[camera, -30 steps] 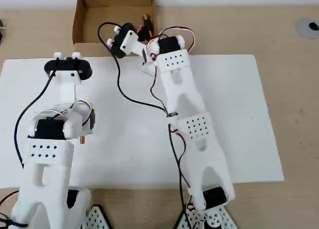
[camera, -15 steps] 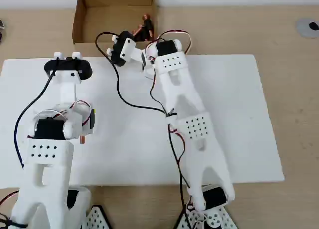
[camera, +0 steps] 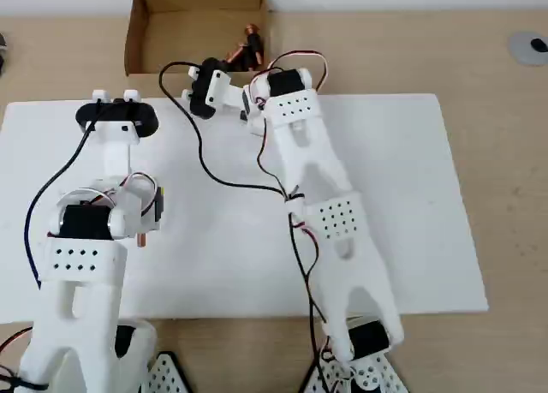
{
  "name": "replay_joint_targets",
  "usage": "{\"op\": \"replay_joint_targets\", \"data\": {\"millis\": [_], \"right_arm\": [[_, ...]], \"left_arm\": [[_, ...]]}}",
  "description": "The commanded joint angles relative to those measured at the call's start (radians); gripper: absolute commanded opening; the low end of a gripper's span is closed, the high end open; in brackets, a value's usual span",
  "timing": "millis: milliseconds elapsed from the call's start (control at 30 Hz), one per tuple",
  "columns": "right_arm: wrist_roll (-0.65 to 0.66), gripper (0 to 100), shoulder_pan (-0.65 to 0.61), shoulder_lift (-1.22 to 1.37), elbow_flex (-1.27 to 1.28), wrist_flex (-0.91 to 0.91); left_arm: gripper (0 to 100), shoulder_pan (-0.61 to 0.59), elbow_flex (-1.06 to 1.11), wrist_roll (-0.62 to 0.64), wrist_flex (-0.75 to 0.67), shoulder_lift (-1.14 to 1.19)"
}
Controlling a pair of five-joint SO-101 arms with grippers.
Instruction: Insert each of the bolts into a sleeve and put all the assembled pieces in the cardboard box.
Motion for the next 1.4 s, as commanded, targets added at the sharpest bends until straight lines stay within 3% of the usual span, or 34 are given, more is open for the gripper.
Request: {"op": "replay_joint_targets", "data": {"millis": [0,633,800,1033,1267,1367], "right_arm": [[0.009,1.2,-0.022,-0.018,-0.027,0.006],[-0.097,1.2,-0.015,-0.025,-0.456,0.204],[-0.247,1.2,0.007,-0.173,-0.456,0.198],[-0.459,1.1,0.048,-0.424,-0.455,0.166],[-0.732,1.1,0.074,-0.708,-0.449,0.394],[-0.827,1.1,0.076,-0.822,-0.407,0.394]], "left_arm": [[1,0.002,-0.008,-0.011,0.003,-0.031],[1,-0.037,-0.015,0.035,-0.006,-0.031],[1,-0.066,-0.023,0.041,-0.006,-0.031],[1,-0.143,-0.068,0.193,-0.023,-0.031],[1,-0.213,-0.061,0.282,-0.037,-0.031],[1,-0.212,-0.061,0.279,-0.038,-0.031]]}}
